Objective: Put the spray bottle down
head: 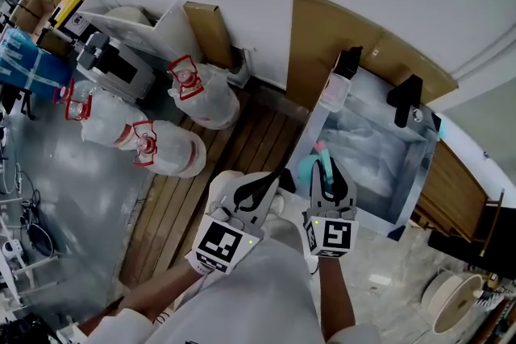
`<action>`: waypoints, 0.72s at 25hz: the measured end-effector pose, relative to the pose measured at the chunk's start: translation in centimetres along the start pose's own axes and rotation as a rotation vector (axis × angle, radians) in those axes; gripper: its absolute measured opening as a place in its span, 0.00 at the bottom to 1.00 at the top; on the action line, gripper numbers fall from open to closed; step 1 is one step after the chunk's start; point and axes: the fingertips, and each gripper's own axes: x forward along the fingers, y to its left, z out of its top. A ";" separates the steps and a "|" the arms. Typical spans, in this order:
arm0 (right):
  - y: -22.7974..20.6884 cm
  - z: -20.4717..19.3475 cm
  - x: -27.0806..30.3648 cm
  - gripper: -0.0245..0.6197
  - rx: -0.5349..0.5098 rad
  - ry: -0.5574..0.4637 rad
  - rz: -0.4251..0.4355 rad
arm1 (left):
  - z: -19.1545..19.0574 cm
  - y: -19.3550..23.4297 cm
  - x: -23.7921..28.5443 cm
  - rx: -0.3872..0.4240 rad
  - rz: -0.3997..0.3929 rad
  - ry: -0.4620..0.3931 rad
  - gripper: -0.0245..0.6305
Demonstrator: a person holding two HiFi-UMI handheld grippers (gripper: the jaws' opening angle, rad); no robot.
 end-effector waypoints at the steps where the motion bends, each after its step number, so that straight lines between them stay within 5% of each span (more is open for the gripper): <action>1: 0.1 0.0 0.4 0.18 -0.006 -0.006 0.003 | -0.1 0.2 0.1 -0.004 0.000 0.000 0.04; 18: 0.0 -3.6 6.8 0.18 -0.007 -0.010 0.019 | -3.9 2.9 3.0 -0.072 -0.001 0.049 0.04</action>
